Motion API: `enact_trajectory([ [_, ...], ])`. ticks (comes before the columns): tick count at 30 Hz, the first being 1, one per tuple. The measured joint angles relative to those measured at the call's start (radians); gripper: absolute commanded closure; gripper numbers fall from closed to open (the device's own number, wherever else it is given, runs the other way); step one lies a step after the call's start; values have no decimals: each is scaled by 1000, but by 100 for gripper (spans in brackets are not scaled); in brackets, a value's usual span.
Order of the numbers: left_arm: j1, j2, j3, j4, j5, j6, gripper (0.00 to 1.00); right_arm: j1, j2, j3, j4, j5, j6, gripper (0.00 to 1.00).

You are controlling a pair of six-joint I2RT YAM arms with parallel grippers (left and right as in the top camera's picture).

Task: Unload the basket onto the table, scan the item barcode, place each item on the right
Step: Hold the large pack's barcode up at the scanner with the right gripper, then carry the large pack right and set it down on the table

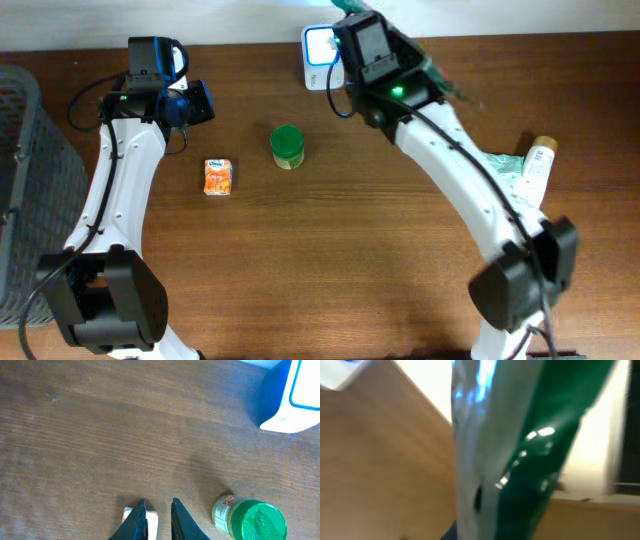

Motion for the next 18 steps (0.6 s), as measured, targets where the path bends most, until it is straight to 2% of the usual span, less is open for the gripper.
enact_trajectory([
  [5,0,0,0,0,0,0,85,-56,-134,1,-256,-237,270,96],
  [10,0,0,0,0,0,0,85,-294,-170,-1,-529,-595,497,96],
  [14,0,0,0,-1,0,0,84,-483,-158,-70,-558,-790,541,96],
  [18,0,0,0,-4,0,0,84,-628,-146,-230,-467,-903,531,96],
])
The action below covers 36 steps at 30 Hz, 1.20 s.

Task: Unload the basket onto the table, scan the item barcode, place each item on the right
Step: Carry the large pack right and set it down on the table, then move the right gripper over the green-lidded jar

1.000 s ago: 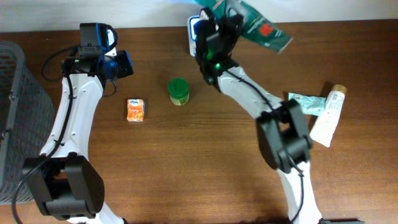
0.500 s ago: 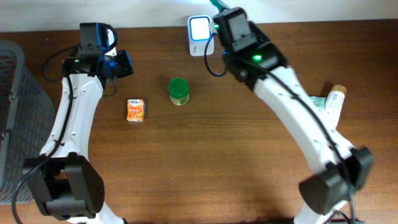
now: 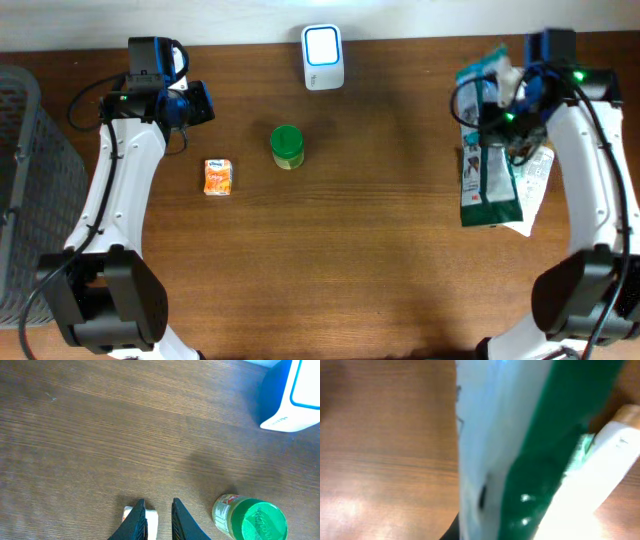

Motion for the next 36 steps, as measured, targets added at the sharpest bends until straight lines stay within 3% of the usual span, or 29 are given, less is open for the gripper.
enact_trajectory([
  [7,0,0,0,-1,0,0,84,-195,13,-274,278,-92,-30,93],
  [12,0,0,0,0,0,0,84,-318,15,-337,355,-113,-49,44],
  [15,0,0,0,0,0,0,84,-362,15,-337,364,-114,-51,37],
  [23,0,0,0,0,0,0,83,-367,15,-336,350,-116,-50,35],
  [28,0,0,0,1,0,0,81,-344,19,-237,166,-143,-50,31],
  [32,0,0,0,-1,0,0,80,-229,19,-41,33,-149,-50,24],
  [36,0,0,0,0,0,0,77,-76,19,79,13,-148,-51,14],
])
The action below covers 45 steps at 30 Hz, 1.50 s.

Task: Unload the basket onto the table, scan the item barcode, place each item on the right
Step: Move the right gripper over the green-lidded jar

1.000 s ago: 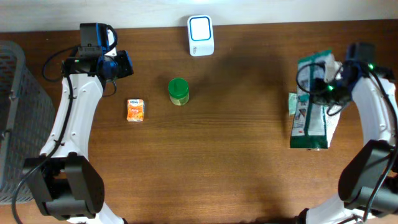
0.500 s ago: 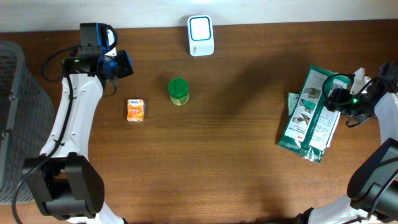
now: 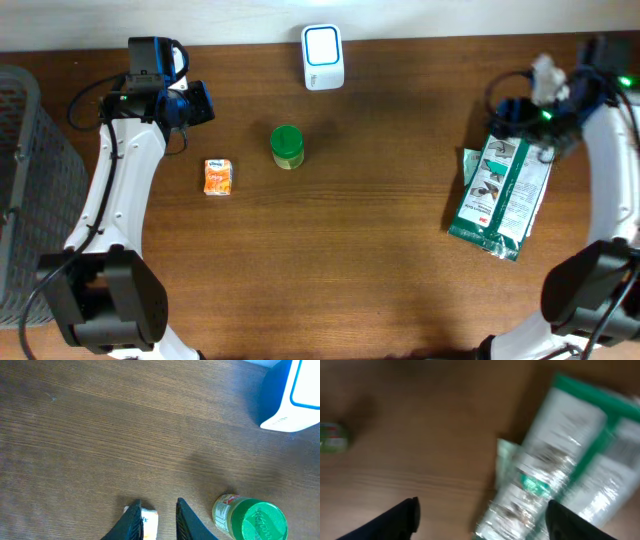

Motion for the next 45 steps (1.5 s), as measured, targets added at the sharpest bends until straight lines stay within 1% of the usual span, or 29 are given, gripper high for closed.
enact_trajectory([
  [1,0,0,0,0,0,0,75,41,0,14,9,0,5,11],
  [3,0,0,0,0,0,0,73,127,0,23,45,-1,21,2],
  [5,0,0,0,2,0,0,72,200,0,23,103,-1,39,2],
  [10,1,0,0,19,0,0,69,367,0,23,290,-21,136,2],
  [15,21,0,0,19,0,0,68,522,12,24,417,-13,179,1],
  [20,61,0,0,19,0,0,68,665,102,24,501,43,206,1],
  [23,73,0,0,19,0,0,67,735,180,24,531,68,171,1],
  [27,73,0,0,18,0,0,62,781,246,24,558,79,72,1],
  [30,73,0,0,11,0,0,61,782,282,24,586,81,3,1],
  [34,73,0,0,-1,0,0,56,782,335,24,606,81,-56,1],
  [38,73,0,0,-5,0,1,47,782,358,24,626,78,-88,0],
  [40,73,0,0,-5,0,3,40,782,366,24,638,78,-99,0],
  [41,73,0,0,-6,0,3,36,782,372,24,647,78,-103,1],
  [43,73,0,0,-6,0,6,27,782,385,24,656,78,-106,4],
  [45,73,0,0,-7,0,4,23,782,399,24,667,77,-108,6],
])
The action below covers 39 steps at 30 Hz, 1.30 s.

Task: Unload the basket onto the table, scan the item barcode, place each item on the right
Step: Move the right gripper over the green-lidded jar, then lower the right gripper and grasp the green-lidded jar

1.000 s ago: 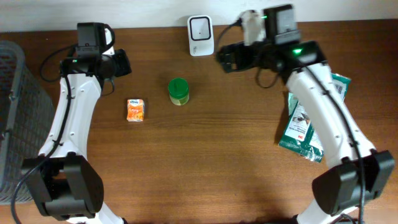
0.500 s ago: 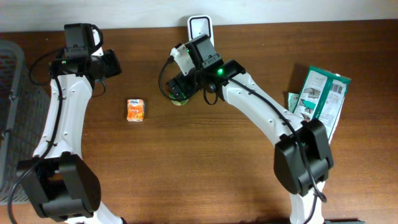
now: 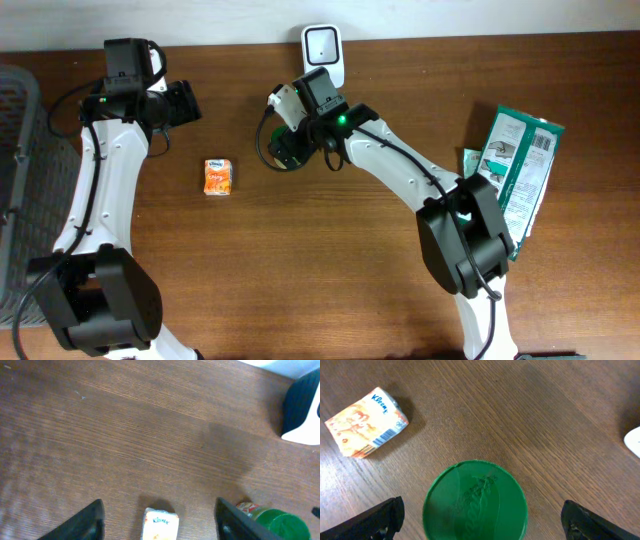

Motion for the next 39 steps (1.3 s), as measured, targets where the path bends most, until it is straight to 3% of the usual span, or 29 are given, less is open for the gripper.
enact_trajectory([
  [16,0,0,0,0,0,4,21,0,42,0,23,-7,11,23],
  [22,0,0,0,0,0,4,21,0,42,11,-36,71,88,30],
  [25,0,0,0,0,0,4,20,0,17,29,-126,163,182,33],
  [34,0,0,0,0,0,4,20,0,-80,43,-383,358,653,39],
  [39,0,0,0,0,0,4,20,0,-79,35,-416,432,905,39],
])
